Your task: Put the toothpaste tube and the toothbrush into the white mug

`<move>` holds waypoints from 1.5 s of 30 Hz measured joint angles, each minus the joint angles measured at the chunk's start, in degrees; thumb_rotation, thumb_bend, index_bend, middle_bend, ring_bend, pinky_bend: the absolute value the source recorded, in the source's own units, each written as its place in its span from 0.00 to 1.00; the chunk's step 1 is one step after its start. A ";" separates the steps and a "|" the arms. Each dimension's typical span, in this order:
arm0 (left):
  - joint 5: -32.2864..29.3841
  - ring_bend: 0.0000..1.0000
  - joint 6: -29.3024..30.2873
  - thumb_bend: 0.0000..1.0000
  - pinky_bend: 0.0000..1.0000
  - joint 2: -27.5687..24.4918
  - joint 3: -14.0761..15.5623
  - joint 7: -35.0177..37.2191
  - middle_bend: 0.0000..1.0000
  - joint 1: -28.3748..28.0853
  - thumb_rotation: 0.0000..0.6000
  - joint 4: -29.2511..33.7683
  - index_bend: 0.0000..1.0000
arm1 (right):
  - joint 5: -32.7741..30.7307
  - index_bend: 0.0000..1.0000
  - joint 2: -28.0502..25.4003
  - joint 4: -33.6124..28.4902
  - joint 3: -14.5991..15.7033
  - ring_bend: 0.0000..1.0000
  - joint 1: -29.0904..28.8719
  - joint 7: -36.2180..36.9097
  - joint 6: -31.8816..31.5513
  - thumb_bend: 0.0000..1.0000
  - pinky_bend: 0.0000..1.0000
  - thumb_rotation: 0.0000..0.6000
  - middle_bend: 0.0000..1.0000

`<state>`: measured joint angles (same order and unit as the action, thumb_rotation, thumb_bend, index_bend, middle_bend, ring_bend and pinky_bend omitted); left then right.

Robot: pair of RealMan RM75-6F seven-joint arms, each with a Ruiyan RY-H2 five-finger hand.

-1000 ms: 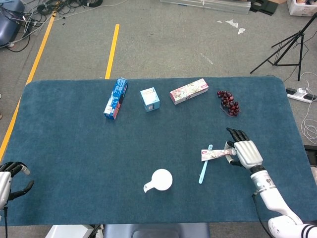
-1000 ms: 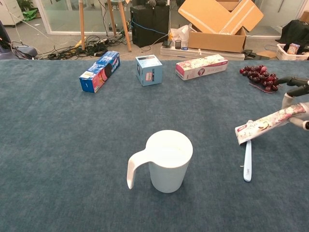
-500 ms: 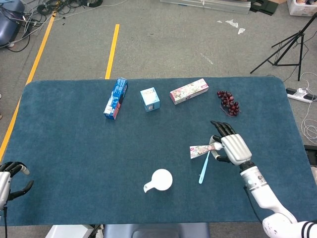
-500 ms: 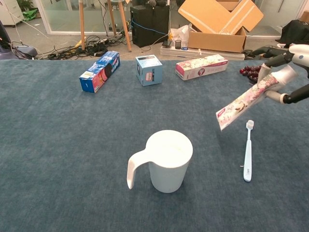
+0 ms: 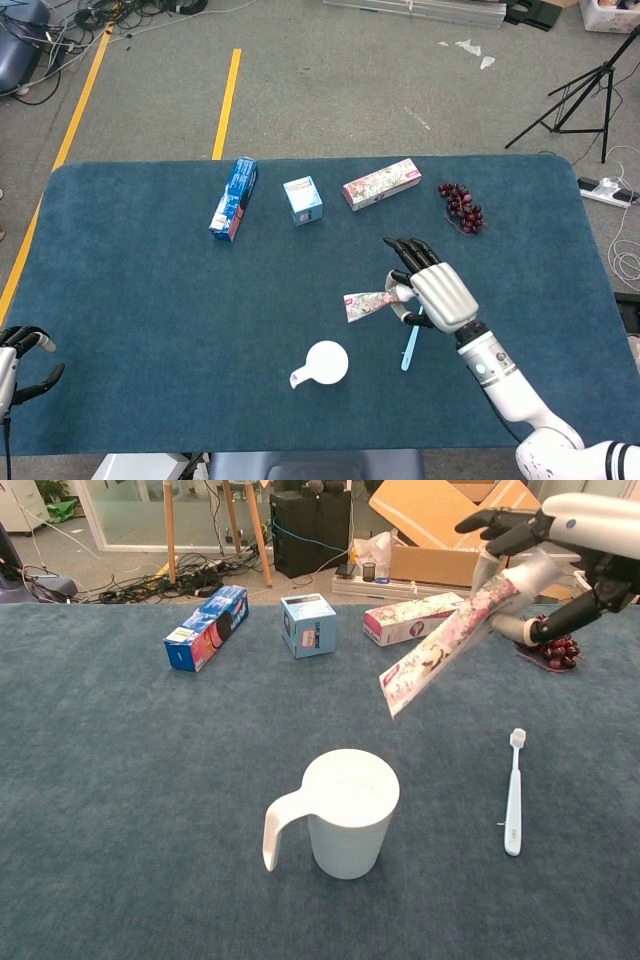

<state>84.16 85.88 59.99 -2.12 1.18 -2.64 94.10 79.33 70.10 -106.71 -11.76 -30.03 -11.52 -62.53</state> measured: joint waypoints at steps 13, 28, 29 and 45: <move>-0.04 0.31 0.05 0.25 0.33 0.03 -0.05 -0.28 0.40 0.07 1.00 -0.01 0.51 | -3.70 0.61 -4.96 -11.13 -1.25 0.00 -1.77 -3.22 0.81 0.35 0.08 1.00 0.06; -0.23 0.31 -0.17 0.25 0.33 0.09 -0.11 -0.34 0.40 0.04 1.00 -0.14 0.51 | -6.98 0.61 -9.97 -17.33 0.34 0.00 -3.71 -0.89 5.57 0.35 0.08 1.00 0.06; -0.25 0.31 -0.21 0.25 0.33 0.10 -0.11 -0.37 0.40 0.02 1.00 -0.14 0.51 | -7.28 0.61 -10.18 -17.44 0.59 0.00 -3.91 -1.11 5.92 0.35 0.08 1.00 0.06; -0.35 0.31 -0.33 0.25 0.33 0.13 -0.14 -0.50 0.40 0.00 1.00 -0.15 0.51 | -10.27 0.61 -11.16 -18.13 2.83 0.00 -6.18 -3.59 8.71 0.35 0.08 1.00 0.06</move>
<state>83.81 85.54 60.11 -2.26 0.68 -2.64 93.95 69.06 58.95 -124.84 -8.93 -36.22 -15.11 -53.82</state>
